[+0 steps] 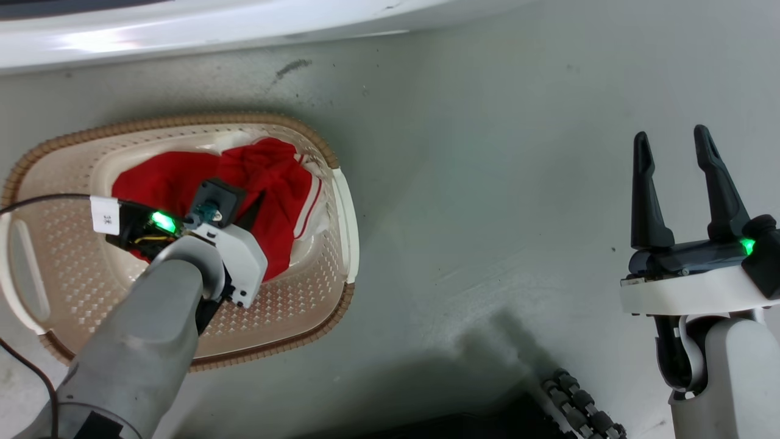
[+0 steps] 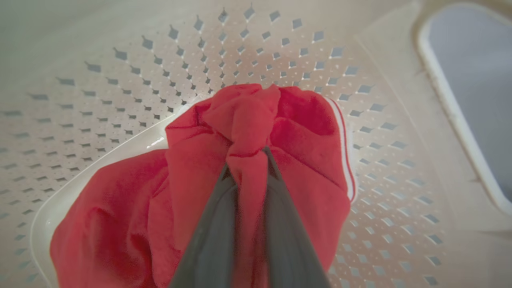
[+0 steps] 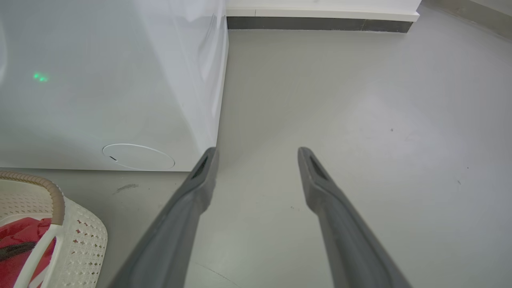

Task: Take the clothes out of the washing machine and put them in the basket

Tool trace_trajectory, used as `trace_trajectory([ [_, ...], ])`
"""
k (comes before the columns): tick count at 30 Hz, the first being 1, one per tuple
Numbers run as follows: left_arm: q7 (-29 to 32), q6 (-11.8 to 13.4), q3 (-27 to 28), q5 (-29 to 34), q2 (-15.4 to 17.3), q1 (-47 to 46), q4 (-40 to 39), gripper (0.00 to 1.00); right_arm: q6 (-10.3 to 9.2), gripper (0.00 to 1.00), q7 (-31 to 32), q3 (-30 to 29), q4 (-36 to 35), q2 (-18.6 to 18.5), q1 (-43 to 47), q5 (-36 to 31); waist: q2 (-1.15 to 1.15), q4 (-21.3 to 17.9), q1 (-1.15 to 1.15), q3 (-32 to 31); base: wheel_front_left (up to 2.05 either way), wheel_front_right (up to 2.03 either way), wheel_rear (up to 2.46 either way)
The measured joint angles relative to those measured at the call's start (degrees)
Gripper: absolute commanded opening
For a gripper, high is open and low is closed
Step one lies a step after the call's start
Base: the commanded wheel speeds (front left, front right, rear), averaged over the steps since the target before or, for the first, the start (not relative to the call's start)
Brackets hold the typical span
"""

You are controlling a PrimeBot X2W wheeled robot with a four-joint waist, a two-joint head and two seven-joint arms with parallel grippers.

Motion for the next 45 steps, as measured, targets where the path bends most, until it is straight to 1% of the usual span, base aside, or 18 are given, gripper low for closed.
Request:
trace_trajectory([
  [4,0.0,0.0,0.4,-0.6,-0.1,-1.8,2.7,0.00,0.00,1.00,0.0,0.6,0.1,0.0,-0.6,0.1,0.00,-0.7,0.00,1.5,0.00,0.00,0.00],
  [5,0.0,0.3,1.0,-0.8,-0.1,-2.1,2.9,0.10,0.00,1.00,0.0,0.6,0.1,0.0,-0.7,0.2,0.00,-0.8,-0.01,1.5,0.00,0.00,0.00],
  [6,0.0,0.7,1.4,-0.7,-0.1,-2.2,2.8,0.98,0.00,1.00,0.0,0.7,0.3,0.0,-0.8,0.3,0.00,-0.9,0.00,1.4,0.00,0.00,0.00],
  [7,0.0,0.7,1.6,-0.6,-0.1,-2.3,3.0,1.00,0.00,1.00,0.0,0.8,0.4,0.0,-0.8,0.4,0.00,-1.0,0.00,1.2,0.00,0.00,0.00],
  [10,0.0,0.7,2.4,-0.7,-0.3,-1.7,3.6,1.00,0.00,1.00,0.0,0.7,0.8,0.0,-0.8,0.4,0.00,-1.0,0.00,0.2,0.00,0.00,0.00],
  [18,0.0,0.5,5.1,0.6,-1.1,2.7,-1.9,1.00,0.01,1.00,0.0,-0.3,2.4,0.0,-0.9,-1.3,0.00,0.1,-0.01,-4.9,0.00,0.00,0.00],
  [25,0.0,0.4,13.5,0.2,-1.4,9.1,-11.3,1.00,0.01,1.00,0.0,-1.0,3.3,0.0,-0.5,-3.0,0.00,2.0,-0.01,-12.7,0.00,0.00,0.00],
  [33,0.0,0.4,24.4,3.5,-1.2,16.7,-23.9,1.00,0.01,1.00,0.0,-3.2,4.7,0.1,1.7,-4.7,0.00,4.6,-0.02,-23.4,0.00,0.00,0.00],
  [39,0.0,0.2,31.3,5.5,-3.2,22.0,-35.6,1.00,0.00,1.00,0.0,-4.8,5.1,0.0,3.6,-5.4,0.00,6.8,-0.03,-30.5,0.00,0.00,0.00],
  [45,0.0,0.1,36.2,8.8,-5.3,28.1,-43.1,1.00,0.00,1.00,0.0,-5.1,5.4,0.0,5.5,-5.6,0.00,9.1,-0.03,-36.2,0.00,0.00,0.00],
])
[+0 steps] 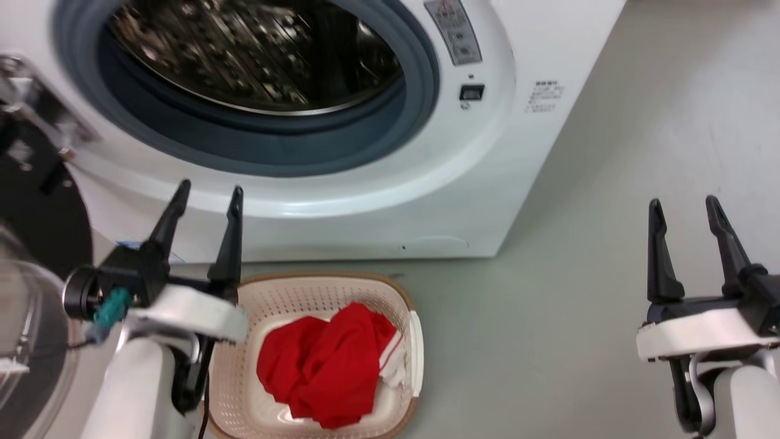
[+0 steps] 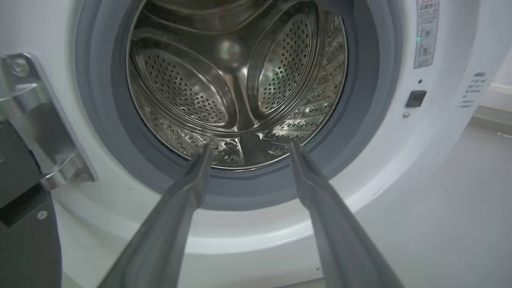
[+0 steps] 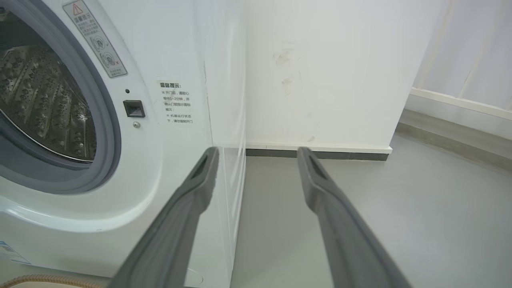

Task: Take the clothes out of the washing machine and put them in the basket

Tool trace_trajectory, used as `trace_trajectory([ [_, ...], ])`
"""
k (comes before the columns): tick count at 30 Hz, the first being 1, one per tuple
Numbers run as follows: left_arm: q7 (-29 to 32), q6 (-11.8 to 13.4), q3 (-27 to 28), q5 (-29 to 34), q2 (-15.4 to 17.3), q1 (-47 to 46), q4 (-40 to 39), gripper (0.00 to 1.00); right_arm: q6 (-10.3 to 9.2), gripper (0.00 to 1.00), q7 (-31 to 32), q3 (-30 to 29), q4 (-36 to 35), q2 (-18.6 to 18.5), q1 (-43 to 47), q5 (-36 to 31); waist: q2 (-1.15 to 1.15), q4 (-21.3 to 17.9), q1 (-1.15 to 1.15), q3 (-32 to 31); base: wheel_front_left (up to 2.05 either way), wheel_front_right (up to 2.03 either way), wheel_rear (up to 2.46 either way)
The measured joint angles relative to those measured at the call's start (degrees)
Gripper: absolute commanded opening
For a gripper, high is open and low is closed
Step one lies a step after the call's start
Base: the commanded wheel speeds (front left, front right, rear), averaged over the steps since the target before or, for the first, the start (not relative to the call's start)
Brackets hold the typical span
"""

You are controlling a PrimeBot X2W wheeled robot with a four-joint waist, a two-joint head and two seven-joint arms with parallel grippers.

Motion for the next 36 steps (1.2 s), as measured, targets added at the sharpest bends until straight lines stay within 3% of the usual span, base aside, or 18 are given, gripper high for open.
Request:
trace_trajectory([
  [10,0.0,1.0,6.4,5.3,-5.5,12.2,-9.5,1.00,0.00,1.00,0.0,0.2,-0.8,0.0,5.5,1.4,0.00,1.7,0.00,-7.0,0.00,0.00,0.00],
  [16,0.0,1.9,8.1,8.2,-7.8,17.0,-10.9,1.00,0.00,1.00,0.0,0.3,-1.4,0.0,8.5,2.5,0.00,1.3,0.00,-9.7,0.00,0.00,0.00],
  [28,0.0,5.2,8.5,13.6,-9.2,23.8,-10.8,1.00,0.00,1.00,0.0,1.8,-2.6,0.0,12.3,3.6,0.00,-0.4,0.00,-13.2,0.00,0.00,0.00],
  [36,0.0,6.6,8.5,13.1,-10.0,24.8,-11.7,1.00,0.00,1.00,0.0,1.9,-3.2,0.0,12.4,4.1,0.00,-0.5,0.01,-13.2,0.00,0.00,0.00],
])
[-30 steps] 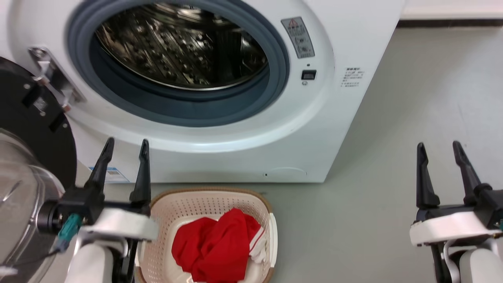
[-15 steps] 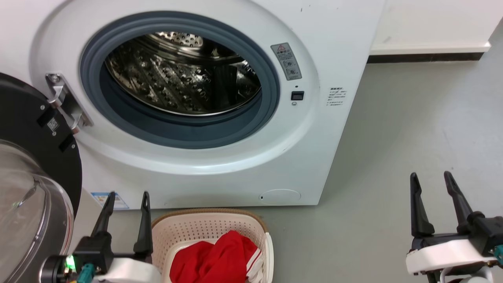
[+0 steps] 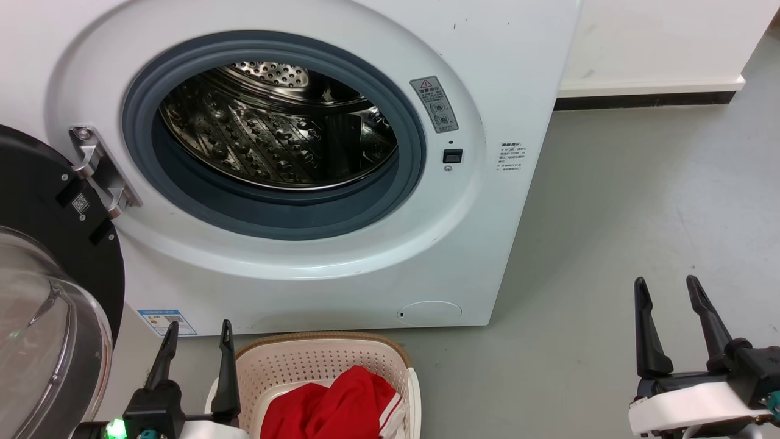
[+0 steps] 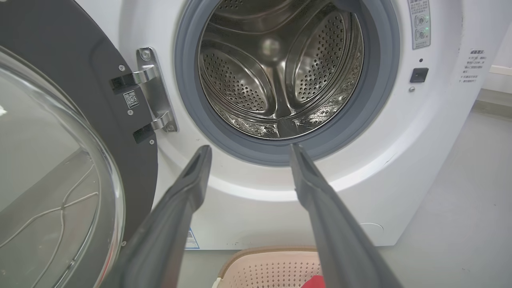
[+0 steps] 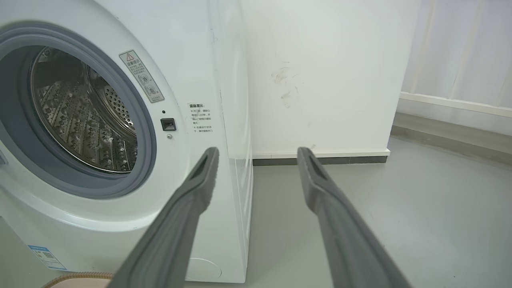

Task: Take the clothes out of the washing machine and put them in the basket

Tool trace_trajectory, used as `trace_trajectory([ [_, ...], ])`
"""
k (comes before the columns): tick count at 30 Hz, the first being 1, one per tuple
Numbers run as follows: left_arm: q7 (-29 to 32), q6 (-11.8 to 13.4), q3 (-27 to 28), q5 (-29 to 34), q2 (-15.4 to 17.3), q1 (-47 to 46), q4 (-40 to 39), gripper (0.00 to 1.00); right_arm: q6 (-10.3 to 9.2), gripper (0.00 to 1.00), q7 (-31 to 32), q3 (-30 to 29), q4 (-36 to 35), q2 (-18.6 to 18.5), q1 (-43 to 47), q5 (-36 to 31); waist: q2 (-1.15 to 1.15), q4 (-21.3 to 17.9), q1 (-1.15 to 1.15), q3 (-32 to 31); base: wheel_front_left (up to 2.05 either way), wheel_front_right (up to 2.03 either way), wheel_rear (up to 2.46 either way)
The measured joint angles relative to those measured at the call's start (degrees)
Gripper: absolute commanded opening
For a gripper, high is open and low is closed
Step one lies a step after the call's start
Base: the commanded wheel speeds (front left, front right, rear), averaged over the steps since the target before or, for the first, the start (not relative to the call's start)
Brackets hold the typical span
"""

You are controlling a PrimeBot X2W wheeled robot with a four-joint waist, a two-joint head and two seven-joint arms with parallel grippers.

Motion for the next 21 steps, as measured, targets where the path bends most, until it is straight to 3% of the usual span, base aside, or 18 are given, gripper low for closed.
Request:
trace_trajectory([
  [21,0.0,1.4,-1.4,0.8,-0.2,0.0,-1.7,1.00,0.00,1.00,0.0,0.4,0.4,0.0,0.1,-0.4,0.00,0.4,0.00,-0.4,0.00,0.00,0.00],
])
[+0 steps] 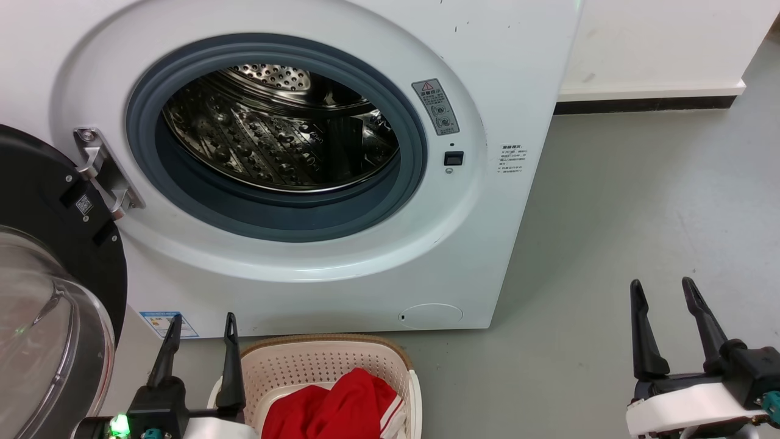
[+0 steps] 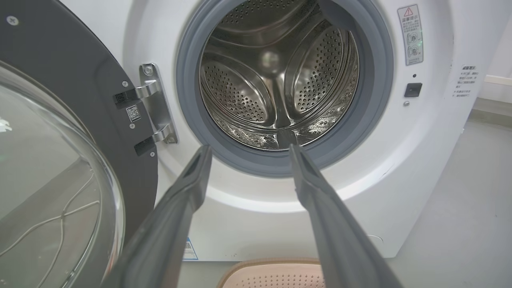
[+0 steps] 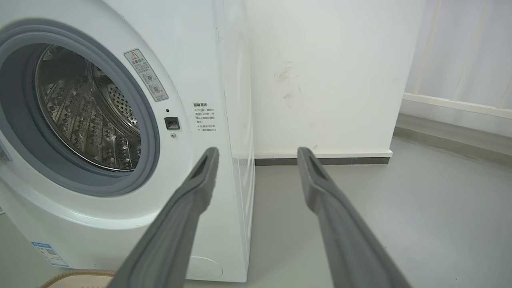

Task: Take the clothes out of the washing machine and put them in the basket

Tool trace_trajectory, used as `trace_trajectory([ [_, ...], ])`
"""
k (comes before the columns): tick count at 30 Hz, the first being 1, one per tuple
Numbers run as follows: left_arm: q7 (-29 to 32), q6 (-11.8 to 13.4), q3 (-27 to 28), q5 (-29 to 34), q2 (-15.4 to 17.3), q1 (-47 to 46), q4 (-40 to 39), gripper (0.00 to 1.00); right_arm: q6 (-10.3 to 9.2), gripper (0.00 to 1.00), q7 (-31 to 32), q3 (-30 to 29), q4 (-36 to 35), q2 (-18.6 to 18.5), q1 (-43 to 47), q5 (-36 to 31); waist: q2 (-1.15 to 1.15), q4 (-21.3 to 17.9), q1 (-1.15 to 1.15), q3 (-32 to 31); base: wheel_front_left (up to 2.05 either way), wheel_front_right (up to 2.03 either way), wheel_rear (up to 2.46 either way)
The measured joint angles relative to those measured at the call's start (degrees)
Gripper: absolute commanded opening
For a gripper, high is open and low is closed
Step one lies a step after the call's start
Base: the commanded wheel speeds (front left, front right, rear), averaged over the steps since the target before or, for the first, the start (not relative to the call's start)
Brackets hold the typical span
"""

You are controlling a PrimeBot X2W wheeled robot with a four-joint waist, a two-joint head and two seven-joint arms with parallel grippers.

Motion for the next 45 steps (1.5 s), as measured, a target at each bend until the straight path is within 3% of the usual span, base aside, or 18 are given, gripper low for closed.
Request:
trace_trajectory([
  [1,0.0,0.0,0.1,-0.5,-0.1,0.0,-0.2,1.00,0.00,1.00,0.0,0.0,0.0,0.0,0.0,0.0,0.00,0.0,0.00,0.0,0.00,0.00,0.00],
  [2,0.0,0.0,0.1,-0.8,-0.1,0.0,-0.3,0.00,0.00,0.00,0.0,0.0,0.1,0.0,0.0,0.0,0.00,0.0,0.00,0.0,0.00,0.00,0.00],
  [7,0.6,-0.1,0.1,-1.4,-0.6,0.5,2.4,0.00,0.01,0.00,0.4,0.1,2.5,0.2,0.7,0.4,0.00,0.1,0.01,-0.1,0.00,0.00,0.00],
  [9,2.1,-0.4,0.6,-6.0,-0.6,0.3,3.5,0.00,0.01,0.00,1.5,0.1,3.0,0.2,0.8,4.9,0.00,0.1,0.01,-0.1,0.00,0.00,0.00],
  [22,5.3,-1.7,1.0,-21.1,-0.6,-1.3,4.7,0.00,0.00,0.00,4.7,0.0,4.3,0.2,-0.2,19.5,0.00,0.4,0.01,-0.3,0.00,0.00,0.00],
  [45,10.1,-3.7,2.1,-42.6,-0.7,-4.1,7.1,0.00,0.00,0.00,9.7,-0.3,6.2,0.1,-2.2,40.5,0.00,0.9,0.01,-0.5,0.00,0.00,0.00],
])
